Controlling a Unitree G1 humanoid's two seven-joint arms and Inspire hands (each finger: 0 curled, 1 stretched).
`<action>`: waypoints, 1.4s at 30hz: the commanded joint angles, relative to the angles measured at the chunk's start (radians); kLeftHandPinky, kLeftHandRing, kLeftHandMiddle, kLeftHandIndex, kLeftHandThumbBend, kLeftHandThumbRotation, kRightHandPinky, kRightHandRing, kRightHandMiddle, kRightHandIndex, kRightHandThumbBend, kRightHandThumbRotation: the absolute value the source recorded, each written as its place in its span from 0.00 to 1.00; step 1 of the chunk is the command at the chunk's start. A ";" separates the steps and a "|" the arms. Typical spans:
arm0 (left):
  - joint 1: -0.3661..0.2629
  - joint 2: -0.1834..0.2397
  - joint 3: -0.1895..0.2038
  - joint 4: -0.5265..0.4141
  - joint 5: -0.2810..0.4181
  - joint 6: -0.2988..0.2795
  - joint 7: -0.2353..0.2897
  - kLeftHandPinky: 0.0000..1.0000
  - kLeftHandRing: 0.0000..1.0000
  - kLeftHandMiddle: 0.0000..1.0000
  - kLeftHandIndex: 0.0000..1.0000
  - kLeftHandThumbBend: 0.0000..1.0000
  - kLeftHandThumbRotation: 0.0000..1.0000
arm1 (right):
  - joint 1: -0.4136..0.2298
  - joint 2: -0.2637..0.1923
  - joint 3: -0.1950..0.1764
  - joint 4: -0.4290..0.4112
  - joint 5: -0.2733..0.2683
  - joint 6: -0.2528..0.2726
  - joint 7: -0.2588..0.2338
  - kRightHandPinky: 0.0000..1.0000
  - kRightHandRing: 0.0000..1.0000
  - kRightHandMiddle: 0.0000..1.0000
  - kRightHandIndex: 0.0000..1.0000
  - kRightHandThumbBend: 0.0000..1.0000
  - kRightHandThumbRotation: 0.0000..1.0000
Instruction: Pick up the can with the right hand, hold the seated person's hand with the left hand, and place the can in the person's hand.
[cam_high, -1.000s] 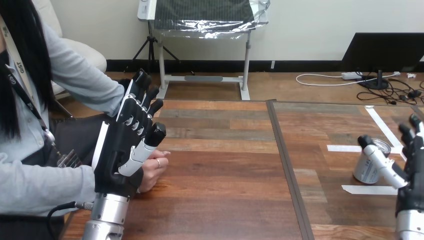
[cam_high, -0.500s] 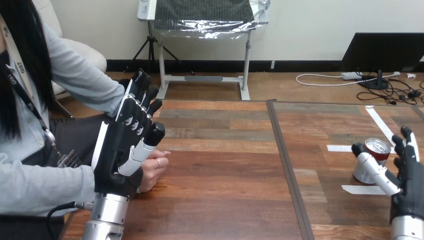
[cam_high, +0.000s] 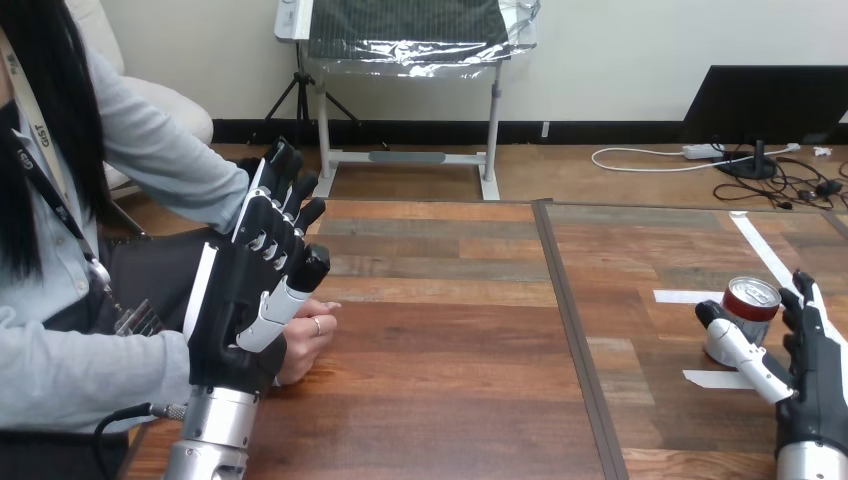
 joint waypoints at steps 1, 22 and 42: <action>-0.050 0.012 -0.011 -0.058 0.010 -0.020 -0.002 0.92 0.96 0.98 0.97 1.00 0.60 | -0.042 -0.005 0.007 0.001 0.000 0.004 0.005 0.95 0.96 0.93 0.98 1.00 0.48; -0.040 0.010 -0.010 -0.075 0.009 -0.016 -0.002 0.93 0.95 0.97 0.97 1.00 0.60 | -0.039 0.001 -0.006 0.018 0.022 0.024 0.042 0.99 0.97 0.94 0.98 1.00 0.45; -0.035 0.015 -0.010 -0.080 0.015 -0.014 0.000 0.93 0.95 0.97 0.97 1.00 0.60 | -0.052 -0.007 -0.004 0.039 0.023 0.048 0.032 0.98 0.96 0.93 0.97 1.00 0.45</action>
